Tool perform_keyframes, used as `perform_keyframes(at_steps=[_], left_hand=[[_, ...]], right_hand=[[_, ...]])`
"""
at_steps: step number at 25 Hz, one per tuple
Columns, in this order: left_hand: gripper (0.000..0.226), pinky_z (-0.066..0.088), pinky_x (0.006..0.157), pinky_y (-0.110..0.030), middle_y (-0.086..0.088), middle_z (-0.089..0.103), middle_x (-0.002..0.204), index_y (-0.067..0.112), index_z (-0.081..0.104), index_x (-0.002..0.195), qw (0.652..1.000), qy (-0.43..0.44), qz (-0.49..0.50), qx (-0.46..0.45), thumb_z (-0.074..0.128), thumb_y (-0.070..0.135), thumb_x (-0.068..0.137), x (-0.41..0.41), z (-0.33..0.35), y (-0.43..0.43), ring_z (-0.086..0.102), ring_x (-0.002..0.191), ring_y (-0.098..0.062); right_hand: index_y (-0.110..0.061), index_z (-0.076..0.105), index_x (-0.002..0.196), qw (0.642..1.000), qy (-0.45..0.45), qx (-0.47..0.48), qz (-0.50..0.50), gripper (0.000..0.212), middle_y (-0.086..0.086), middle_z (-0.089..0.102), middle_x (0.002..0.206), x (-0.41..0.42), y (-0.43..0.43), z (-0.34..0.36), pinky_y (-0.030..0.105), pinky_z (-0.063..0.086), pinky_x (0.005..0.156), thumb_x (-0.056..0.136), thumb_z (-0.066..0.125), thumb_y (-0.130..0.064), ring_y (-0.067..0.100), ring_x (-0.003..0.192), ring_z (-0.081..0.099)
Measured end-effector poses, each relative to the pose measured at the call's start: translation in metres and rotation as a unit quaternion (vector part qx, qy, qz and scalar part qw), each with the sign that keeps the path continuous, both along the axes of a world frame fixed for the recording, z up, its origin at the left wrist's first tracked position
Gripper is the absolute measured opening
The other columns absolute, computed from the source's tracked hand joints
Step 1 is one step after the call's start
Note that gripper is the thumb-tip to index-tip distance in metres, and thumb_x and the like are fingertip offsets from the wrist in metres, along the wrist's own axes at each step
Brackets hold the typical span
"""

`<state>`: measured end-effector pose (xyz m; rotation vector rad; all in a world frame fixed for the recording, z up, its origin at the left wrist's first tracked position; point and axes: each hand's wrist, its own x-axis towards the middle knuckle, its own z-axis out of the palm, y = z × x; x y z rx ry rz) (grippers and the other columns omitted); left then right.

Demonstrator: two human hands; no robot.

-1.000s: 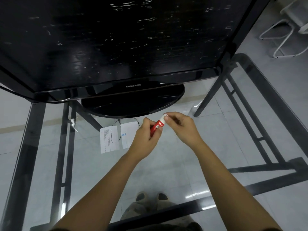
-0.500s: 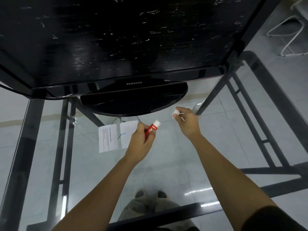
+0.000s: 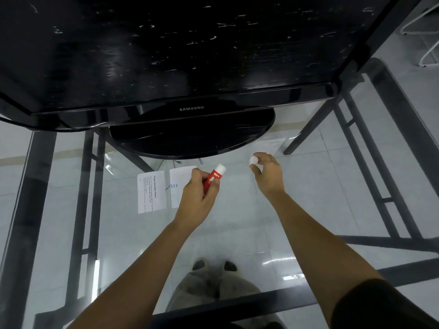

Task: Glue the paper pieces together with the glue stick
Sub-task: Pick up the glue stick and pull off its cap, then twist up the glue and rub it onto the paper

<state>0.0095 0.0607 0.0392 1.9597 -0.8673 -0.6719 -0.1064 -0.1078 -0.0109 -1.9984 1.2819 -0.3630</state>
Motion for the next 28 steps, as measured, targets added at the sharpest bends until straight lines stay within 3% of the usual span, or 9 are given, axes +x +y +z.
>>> perform_keyframes(at_steps=[6, 9, 13, 16, 20, 24, 26, 28], left_hand=[[0.012, 0.040, 0.046, -0.009, 0.008, 0.051, 0.071, 0.020, 0.042, 0.094, 1.000, 0.007, -0.001, 0.005, 0.050, 0.029, 0.093, -0.004, -0.001, 0.001, 0.050, 0.054, 0.005], [0.008, 0.041, 0.048, -0.011, 0.003, 0.054, 0.077, 0.022, 0.044, 0.096, 1.000, 0.021, -0.003, -0.004, 0.050, 0.025, 0.093, -0.004, 0.004, 0.003, 0.050, 0.057, -0.002], [0.013, 0.048, 0.076, -0.028, 0.001, 0.058, 0.102, 0.028, 0.051, 0.103, 0.992, 0.108, 0.025, -0.053, 0.052, 0.020, 0.092, -0.002, 0.020, -0.001, 0.058, 0.087, -0.018], [0.016, 0.051, 0.086, -0.032, 0.005, 0.062, 0.105, 0.028, 0.057, 0.105, 0.977, 0.172, 0.060, -0.109, 0.059, 0.024, 0.089, 0.001, 0.039, -0.003, 0.061, 0.094, -0.015], [0.011, 0.054, 0.079, -0.035, 0.002, 0.069, 0.092, 0.028, 0.059, 0.090, 0.961, 0.188, 0.097, -0.180, 0.066, 0.033, 0.083, 0.001, 0.059, 0.005, 0.065, 0.089, -0.024], [0.015, 0.051, 0.066, -0.028, 0.003, 0.071, 0.088, 0.028, 0.055, 0.084, 0.965, 0.153, 0.084, -0.198, 0.065, 0.039, 0.081, -0.008, 0.072, 0.016, 0.067, 0.080, -0.019], [0.017, 0.053, 0.067, -0.028, 0.005, 0.069, 0.092, 0.031, 0.056, 0.087, 0.967, 0.141, 0.065, -0.203, 0.064, 0.044, 0.079, -0.013, 0.074, 0.022, 0.065, 0.080, -0.023], [0.019, 0.051, 0.070, -0.019, 0.015, 0.065, 0.098, 0.037, 0.057, 0.094, 0.967, 0.134, 0.039, -0.215, 0.064, 0.044, 0.078, -0.017, 0.075, 0.030, 0.064, 0.087, -0.014]], right_hand=[[-0.009, 0.045, 0.130, 1.000, 0.012, 0.018, 0.014, 0.046, 0.014, 0.056, 0.125, -0.003, -0.006, 0.000, 0.034, 0.043, 0.099, 0.087, 0.060, -0.002, 0.025, 0.112, 0.055], [-0.009, 0.046, 0.130, 1.000, -0.003, 0.012, -0.013, 0.047, 0.013, 0.053, 0.128, -0.005, -0.003, 0.008, 0.030, 0.043, 0.097, 0.086, 0.062, -0.004, 0.023, 0.113, 0.055], [-0.010, 0.053, 0.122, 0.993, -0.106, -0.006, -0.043, 0.034, 0.005, 0.058, 0.117, 0.000, 0.021, 0.042, 0.016, 0.043, 0.086, 0.088, 0.060, -0.013, 0.011, 0.100, 0.057], [-0.019, 0.063, 0.105, 0.979, -0.189, 0.071, -0.037, 0.020, -0.006, 0.065, 0.099, 0.005, 0.049, 0.080, 0.012, 0.047, 0.079, 0.091, 0.055, -0.030, 0.005, 0.091, 0.059], [-0.035, 0.061, 0.102, 0.942, -0.250, 0.222, -0.022, 0.025, -0.013, 0.065, 0.106, 0.006, 0.082, 0.118, 0.012, 0.041, 0.080, 0.086, 0.051, -0.052, 0.002, 0.102, 0.059], [-0.018, 0.067, 0.090, 0.929, -0.295, 0.224, -0.017, 0.029, -0.007, 0.066, 0.082, 0.006, 0.100, 0.135, 0.007, 0.044, 0.071, 0.086, 0.057, -0.044, -0.004, 0.079, 0.060], [-0.013, 0.066, 0.094, 0.914, -0.321, 0.246, -0.037, 0.028, 0.003, 0.066, 0.087, 0.006, 0.104, 0.137, 0.016, 0.047, 0.081, 0.087, 0.058, -0.040, 0.005, 0.085, 0.061], [-0.013, 0.063, 0.104, 0.889, -0.352, 0.290, -0.043, 0.030, 0.006, 0.068, 0.102, 0.004, 0.109, 0.136, 0.024, 0.047, 0.092, 0.089, 0.054, -0.038, 0.009, 0.100, 0.063]])
